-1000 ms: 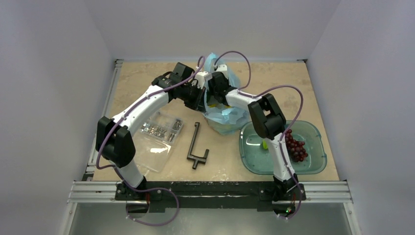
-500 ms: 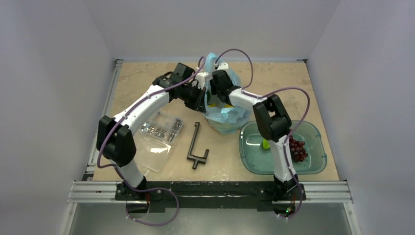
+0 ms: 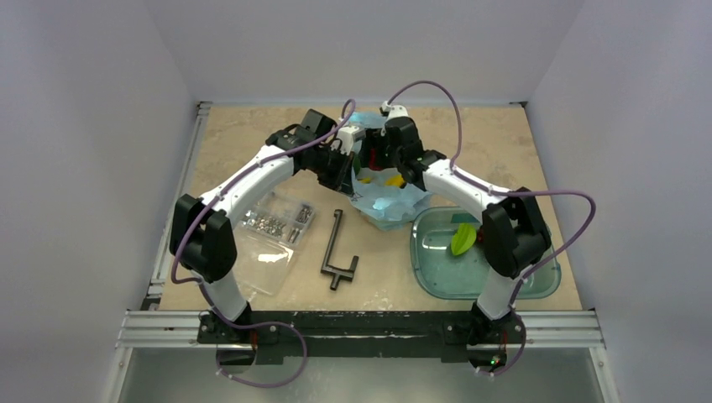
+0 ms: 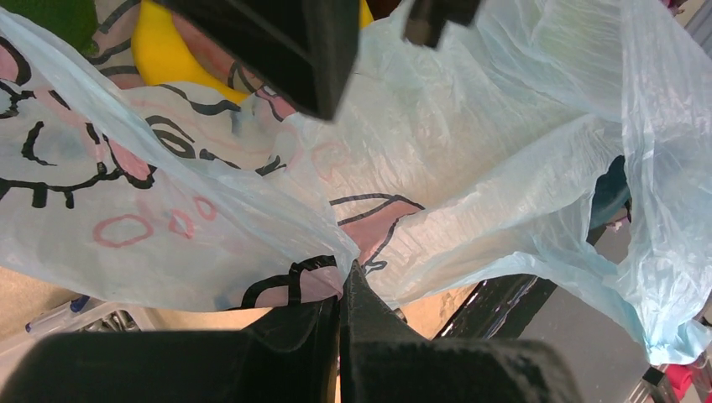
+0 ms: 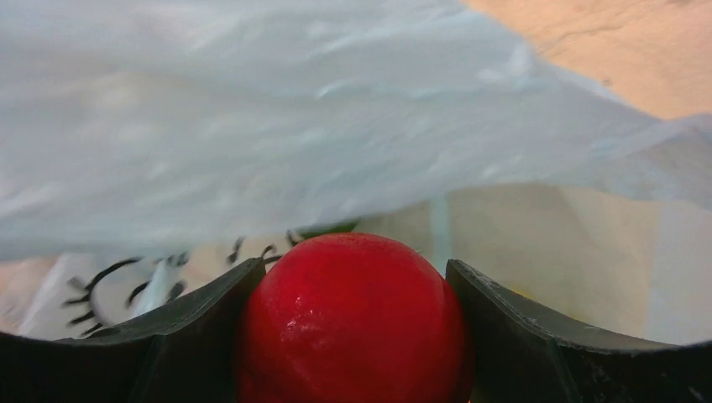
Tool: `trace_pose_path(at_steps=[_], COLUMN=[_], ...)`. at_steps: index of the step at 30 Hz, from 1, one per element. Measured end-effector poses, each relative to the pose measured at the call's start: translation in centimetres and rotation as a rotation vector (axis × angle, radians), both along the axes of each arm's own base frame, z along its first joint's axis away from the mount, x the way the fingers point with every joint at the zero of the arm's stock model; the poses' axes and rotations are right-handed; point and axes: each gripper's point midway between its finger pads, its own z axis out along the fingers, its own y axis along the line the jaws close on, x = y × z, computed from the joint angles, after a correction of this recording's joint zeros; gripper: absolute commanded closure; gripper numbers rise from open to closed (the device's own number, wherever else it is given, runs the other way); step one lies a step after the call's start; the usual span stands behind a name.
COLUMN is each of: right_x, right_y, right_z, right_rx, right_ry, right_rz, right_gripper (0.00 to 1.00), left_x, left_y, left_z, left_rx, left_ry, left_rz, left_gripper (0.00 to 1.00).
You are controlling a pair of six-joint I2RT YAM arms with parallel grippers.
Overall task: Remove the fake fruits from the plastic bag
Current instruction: Take out the fake fruit from the plastic bag, then place the fake fruit in the bin.
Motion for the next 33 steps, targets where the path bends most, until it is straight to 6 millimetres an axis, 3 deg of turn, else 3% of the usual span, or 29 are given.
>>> trace_pose_path(at_steps=[5, 10, 15, 20, 24, 33], right_x=[-2.4, -4.7, -7.1, -10.4, -12.3, -15.9], right_y=[1.2, 0.8, -1.0, -4.8, -8.0, -15.0], right_z=[1.5, 4.8, 8.6, 11.0, 11.0, 6.5], right_rx=[0.087, 0.142, 0.158, 0.139, 0.109, 0.062], right_ry=[0.034, 0.017, -0.041, -0.112, -0.136, -0.070], right_rz=[0.083, 0.119, 0.115, 0.053, -0.024, -0.282], right_gripper=[0.85, 0.87, 0.91, 0.96, 1.00, 0.99], left_x=[0.0, 0.0, 0.0, 0.0, 0.0, 0.0], left_y=[0.0, 0.1, 0.1, 0.1, 0.1, 0.1], left_z=[0.0, 0.0, -0.1, -0.1, -0.1, -0.1], left_rx=[0.001, 0.003, 0.005, 0.007, 0.007, 0.006], left_ry=[0.000, 0.000, 0.000, 0.002, 0.002, 0.003], left_rz=[0.000, 0.002, 0.003, 0.003, 0.003, 0.003], left_gripper=[1.00, 1.00, 1.00, 1.00, 1.00, 1.00])
